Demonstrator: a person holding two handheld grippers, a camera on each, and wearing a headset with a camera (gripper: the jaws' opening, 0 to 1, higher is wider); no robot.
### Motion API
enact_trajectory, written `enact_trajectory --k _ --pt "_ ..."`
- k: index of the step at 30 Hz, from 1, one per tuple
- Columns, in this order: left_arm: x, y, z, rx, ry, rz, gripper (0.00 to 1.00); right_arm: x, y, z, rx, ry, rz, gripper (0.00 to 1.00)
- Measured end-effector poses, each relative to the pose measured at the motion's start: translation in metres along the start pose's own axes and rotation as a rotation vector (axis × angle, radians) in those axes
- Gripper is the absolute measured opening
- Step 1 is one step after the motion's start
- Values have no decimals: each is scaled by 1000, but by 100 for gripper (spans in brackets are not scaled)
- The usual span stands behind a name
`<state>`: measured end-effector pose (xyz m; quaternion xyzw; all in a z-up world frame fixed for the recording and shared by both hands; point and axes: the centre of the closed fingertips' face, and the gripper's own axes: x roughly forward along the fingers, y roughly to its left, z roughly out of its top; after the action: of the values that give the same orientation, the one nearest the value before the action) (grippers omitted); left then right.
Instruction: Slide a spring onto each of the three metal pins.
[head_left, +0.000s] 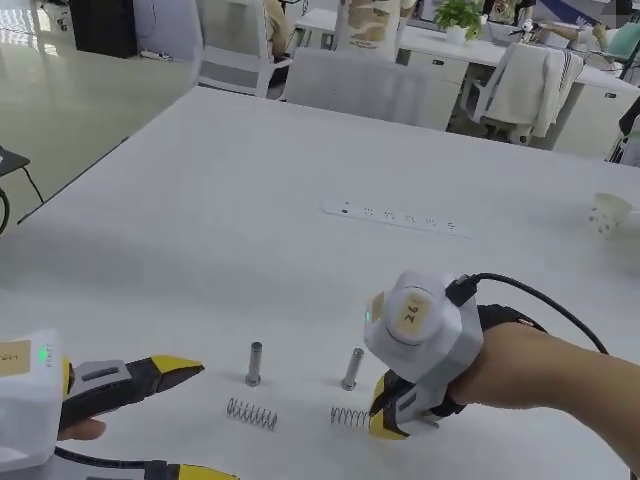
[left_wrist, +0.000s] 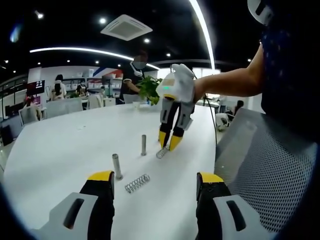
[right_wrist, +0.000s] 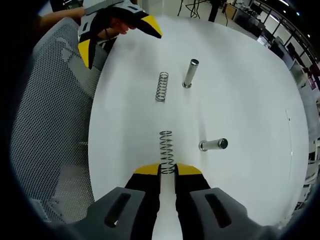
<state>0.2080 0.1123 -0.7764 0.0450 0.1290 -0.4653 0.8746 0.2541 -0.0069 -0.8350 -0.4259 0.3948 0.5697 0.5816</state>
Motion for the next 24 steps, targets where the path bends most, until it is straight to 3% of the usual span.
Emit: enact_trajectory --k 24 --pt "21 -15 18 69 -6 -93 51 -30 22 48 -117 -47 23 8"
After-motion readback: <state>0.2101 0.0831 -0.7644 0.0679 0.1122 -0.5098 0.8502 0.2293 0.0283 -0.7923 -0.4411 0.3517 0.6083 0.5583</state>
